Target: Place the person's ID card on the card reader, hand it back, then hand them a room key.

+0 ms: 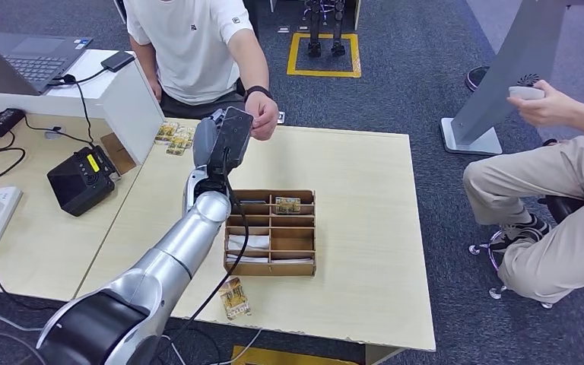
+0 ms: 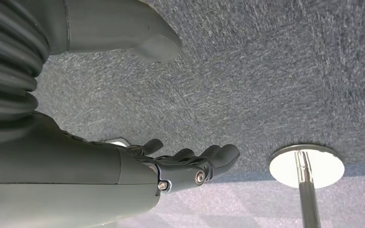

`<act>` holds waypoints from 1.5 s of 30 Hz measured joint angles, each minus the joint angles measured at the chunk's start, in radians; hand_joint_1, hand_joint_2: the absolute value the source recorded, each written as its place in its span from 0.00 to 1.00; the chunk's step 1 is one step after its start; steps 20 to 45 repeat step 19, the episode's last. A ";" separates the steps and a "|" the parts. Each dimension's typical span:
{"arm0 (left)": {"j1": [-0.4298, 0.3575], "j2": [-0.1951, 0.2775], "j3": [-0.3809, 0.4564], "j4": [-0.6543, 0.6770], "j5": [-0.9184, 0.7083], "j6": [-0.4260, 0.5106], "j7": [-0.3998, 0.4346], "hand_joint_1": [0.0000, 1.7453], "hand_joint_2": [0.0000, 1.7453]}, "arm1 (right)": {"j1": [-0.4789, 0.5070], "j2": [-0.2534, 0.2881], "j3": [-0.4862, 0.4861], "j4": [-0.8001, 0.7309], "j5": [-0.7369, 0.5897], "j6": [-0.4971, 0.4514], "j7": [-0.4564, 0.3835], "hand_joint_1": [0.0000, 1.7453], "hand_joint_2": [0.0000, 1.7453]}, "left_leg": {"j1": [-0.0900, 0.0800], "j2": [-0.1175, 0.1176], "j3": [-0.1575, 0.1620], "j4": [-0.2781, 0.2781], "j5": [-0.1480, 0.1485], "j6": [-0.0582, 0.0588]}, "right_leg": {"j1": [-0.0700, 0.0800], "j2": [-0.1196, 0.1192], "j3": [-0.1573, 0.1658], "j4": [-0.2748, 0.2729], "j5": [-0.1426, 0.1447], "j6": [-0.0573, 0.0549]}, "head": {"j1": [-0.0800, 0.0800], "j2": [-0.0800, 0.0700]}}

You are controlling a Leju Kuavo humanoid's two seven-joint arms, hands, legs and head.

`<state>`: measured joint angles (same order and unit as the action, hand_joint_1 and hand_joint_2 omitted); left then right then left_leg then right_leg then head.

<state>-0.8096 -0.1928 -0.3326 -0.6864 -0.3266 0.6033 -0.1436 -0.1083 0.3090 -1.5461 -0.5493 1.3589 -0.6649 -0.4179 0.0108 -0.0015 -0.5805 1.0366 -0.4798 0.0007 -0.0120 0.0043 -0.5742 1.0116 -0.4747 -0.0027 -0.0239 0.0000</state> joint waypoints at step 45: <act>0.025 0.031 0.000 0.014 0.006 0.037 -0.059 0.00 1.00 | -0.012 -0.006 0.000 0.023 -0.028 0.000 -0.007 0.00 1.00 | 0.000 0.000 0.000 0.000 0.000 0.000 | 0.000 0.000 0.000 0.000 0.000 0.000 | 0.000 0.000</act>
